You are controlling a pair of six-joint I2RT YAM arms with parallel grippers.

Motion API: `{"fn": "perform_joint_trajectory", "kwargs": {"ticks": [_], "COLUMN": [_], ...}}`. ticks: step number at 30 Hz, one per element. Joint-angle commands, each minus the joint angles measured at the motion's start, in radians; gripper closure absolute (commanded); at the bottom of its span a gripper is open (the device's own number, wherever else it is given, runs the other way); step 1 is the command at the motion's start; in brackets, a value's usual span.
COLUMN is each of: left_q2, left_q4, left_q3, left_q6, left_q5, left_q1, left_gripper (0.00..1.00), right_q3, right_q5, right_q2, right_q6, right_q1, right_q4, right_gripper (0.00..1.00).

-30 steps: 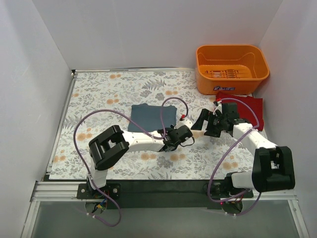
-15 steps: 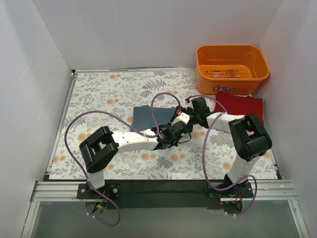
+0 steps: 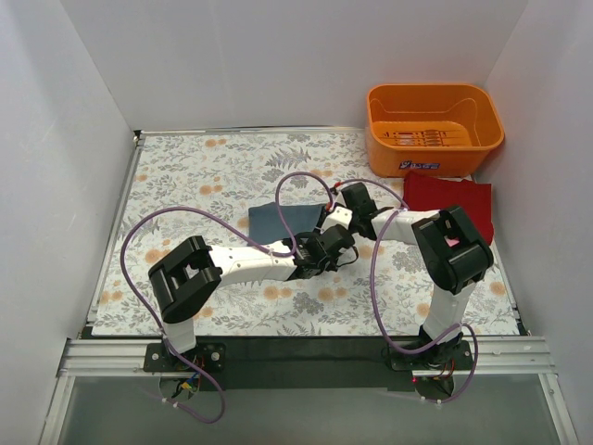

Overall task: Fold and stack the t-shirts
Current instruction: Neatly place the folded tshirt to the corner

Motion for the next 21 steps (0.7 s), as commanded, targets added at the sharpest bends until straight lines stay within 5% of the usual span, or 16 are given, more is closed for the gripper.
{"fn": "perform_joint_trajectory", "kwargs": {"ticks": [1, 3, 4, 8, 14, 21], "left_q2": [-0.063, -0.096, -0.110, -0.194, -0.426, -0.626], "left_q4": [0.054, 0.051, 0.048, 0.040, -0.004, -0.128], "left_q3": [0.028, 0.024, 0.019, -0.013, -0.108, -0.170], "left_q6": [-0.056, -0.068, -0.076, -0.097, -0.114, 0.039], "left_q5": [0.030, 0.031, 0.034, 0.068, 0.213, 0.255], "left_q1": [-0.001, 0.000, 0.000, 0.019, 0.155, 0.517], "left_gripper": [0.82, 0.70, 0.53, 0.27, 0.18, 0.12], "right_q3": [0.037, 0.055, 0.066, 0.165, 0.288, 0.478], "right_q5": [-0.011, 0.013, 0.026, 0.112, 0.270, 0.636], "right_q2": [-0.003, -0.009, -0.012, -0.033, -0.087, -0.135], "right_q6": [-0.062, -0.132, -0.159, -0.309, -0.545, -0.768], "right_q1": [0.006, 0.006, 0.008, -0.009, -0.060, -0.097], "right_q4": [-0.017, -0.061, -0.104, -0.285, -0.569, -0.784], "right_gripper": [0.77, 0.86, 0.94, 0.99, 0.99, 0.99]}}
